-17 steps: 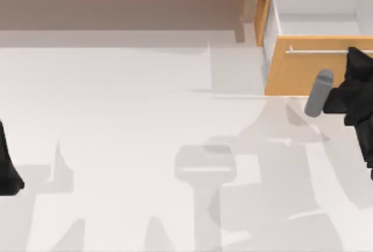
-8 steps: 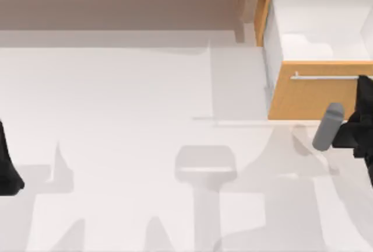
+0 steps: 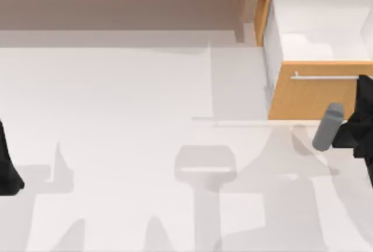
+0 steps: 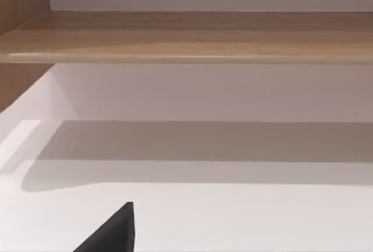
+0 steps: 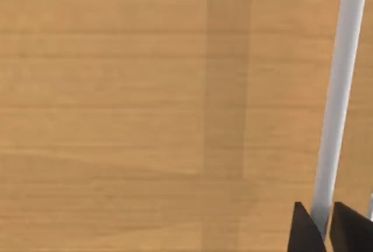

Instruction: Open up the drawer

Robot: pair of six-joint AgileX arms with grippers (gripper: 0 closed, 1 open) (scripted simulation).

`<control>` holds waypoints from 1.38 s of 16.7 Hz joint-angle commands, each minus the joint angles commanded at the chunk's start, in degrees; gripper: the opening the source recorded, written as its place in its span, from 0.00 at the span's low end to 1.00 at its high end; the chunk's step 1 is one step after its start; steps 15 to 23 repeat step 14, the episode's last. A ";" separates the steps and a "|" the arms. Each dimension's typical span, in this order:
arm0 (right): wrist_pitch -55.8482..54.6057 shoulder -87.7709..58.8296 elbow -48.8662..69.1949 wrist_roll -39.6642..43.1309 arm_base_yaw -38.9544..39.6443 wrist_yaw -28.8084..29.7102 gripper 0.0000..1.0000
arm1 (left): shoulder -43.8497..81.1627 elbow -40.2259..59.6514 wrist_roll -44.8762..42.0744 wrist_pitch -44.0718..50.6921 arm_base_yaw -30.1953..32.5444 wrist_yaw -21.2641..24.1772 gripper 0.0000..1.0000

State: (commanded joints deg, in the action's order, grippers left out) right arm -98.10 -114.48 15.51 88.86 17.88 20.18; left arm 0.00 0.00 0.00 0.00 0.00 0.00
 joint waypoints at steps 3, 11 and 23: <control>0.00 0.00 0.00 0.00 0.00 0.00 0.60 | 0.00 0.00 0.00 0.00 0.00 0.00 1.00; 0.00 0.00 0.00 0.00 0.00 0.00 1.00 | 0.00 0.00 0.00 0.00 0.00 0.00 1.00; 0.00 0.00 0.00 0.00 0.00 0.00 1.00 | 0.00 0.00 0.00 0.00 0.00 0.00 1.00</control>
